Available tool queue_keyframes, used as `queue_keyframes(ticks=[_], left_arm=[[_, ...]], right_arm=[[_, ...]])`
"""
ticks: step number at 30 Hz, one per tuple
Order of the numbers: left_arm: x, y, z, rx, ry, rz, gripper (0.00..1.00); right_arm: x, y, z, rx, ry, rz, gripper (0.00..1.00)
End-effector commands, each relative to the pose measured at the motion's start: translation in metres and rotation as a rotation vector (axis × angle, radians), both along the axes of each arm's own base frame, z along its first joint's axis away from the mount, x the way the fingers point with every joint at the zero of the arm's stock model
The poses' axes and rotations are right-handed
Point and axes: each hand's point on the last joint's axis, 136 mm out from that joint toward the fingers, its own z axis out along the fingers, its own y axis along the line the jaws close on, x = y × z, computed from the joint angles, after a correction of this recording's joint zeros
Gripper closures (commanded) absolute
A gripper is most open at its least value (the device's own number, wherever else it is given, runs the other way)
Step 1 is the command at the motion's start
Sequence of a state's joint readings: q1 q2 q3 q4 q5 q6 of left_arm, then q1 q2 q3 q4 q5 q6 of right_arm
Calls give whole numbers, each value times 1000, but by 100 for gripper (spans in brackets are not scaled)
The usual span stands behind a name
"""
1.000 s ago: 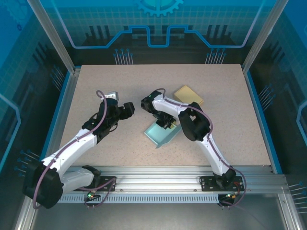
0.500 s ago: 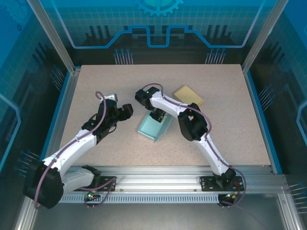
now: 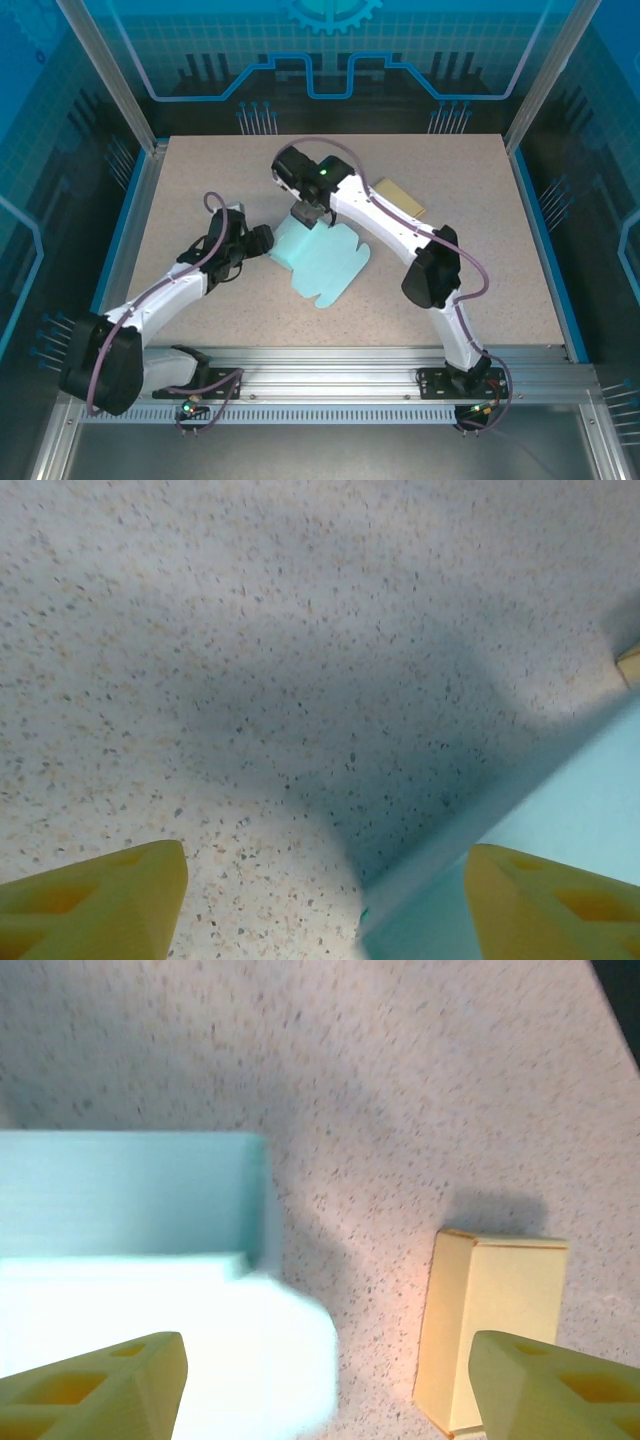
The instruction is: Fold the paper box
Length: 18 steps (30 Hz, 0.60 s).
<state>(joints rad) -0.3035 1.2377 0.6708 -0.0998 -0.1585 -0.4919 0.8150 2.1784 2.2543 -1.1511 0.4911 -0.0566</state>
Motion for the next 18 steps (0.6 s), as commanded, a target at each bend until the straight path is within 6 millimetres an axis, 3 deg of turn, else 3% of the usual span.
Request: queue_keyframes(ticks=[1, 5, 8, 12, 18], left_arm=[[4, -7, -3, -32, 3, -32, 28], [8, -8, -6, -26, 11, -34, 30], [12, -6, -7, -10, 9, -33, 31], [21, -17, 17, 13, -80, -133, 31], [26, -51, 57, 143, -197, -488, 27]], right_arm=[[-2, 4, -40, -33, 92, 14, 25], [0, 8, -64, -37, 133, 6, 26], [1, 10, -66, -16, 148, -6, 27], [-1, 2, -51, 26, 133, -68, 29], [-16, -10, -18, 243, 115, -126, 29]])
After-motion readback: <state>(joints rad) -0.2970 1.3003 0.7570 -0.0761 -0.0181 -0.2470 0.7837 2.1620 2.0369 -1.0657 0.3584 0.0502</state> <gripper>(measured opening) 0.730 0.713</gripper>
